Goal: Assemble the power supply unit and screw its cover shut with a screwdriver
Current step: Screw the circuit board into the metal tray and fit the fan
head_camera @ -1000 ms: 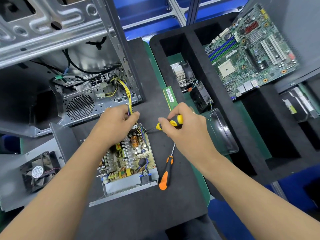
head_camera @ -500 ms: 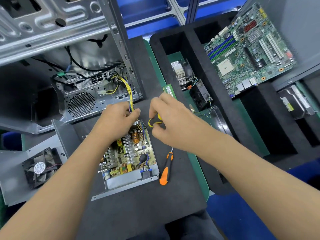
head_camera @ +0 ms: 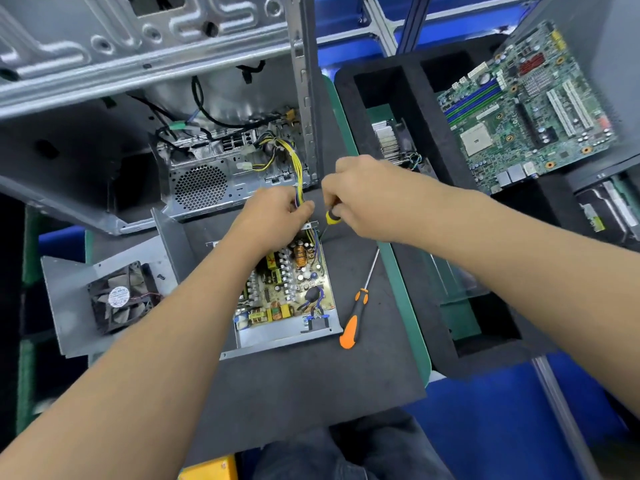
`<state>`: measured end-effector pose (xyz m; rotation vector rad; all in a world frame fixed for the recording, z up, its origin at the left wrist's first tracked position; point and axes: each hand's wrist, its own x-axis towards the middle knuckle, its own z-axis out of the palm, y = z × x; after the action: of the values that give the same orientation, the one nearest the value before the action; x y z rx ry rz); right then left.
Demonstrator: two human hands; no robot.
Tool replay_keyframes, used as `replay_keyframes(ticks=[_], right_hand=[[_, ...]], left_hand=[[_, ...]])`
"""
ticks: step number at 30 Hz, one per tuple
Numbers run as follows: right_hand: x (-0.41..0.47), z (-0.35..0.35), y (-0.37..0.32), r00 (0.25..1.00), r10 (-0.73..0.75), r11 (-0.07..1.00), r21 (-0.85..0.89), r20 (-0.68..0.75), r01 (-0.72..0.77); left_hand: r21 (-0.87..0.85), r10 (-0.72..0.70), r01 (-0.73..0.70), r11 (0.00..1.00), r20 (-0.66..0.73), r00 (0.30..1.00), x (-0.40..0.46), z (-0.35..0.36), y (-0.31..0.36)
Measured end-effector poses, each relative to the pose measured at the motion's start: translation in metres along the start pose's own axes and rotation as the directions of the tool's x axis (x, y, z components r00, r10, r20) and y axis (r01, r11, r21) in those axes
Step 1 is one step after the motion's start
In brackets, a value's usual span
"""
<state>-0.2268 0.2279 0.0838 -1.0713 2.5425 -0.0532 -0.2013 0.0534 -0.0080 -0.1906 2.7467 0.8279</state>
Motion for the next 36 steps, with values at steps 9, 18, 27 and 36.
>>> replay_keyframes(ticks=[9,18,27,36], right_hand=[[0.012,-0.008,-0.015,0.994,-0.073,0.989,-0.118,0.082,0.083],[0.011,-0.008,-0.021,0.997,0.067,0.98,-0.189,0.044,-0.058],[0.011,-0.006,-0.016,0.999,-0.011,0.943,-0.333,-0.032,0.0],[0.006,-0.007,-0.005,0.996,-0.062,0.971,-0.229,0.063,0.075]], left_hand=[[-0.01,0.041,-0.041,0.999,0.014,0.999,-0.002,-0.003,0.003],[-0.007,0.017,-0.017,1.0,0.017,1.0,-0.001,-0.003,0.003],[0.029,0.046,-0.046,0.999,-0.008,0.999,0.0,-0.001,0.001],[0.026,0.051,-0.05,0.998,-0.031,0.998,0.0,0.0,0.002]])
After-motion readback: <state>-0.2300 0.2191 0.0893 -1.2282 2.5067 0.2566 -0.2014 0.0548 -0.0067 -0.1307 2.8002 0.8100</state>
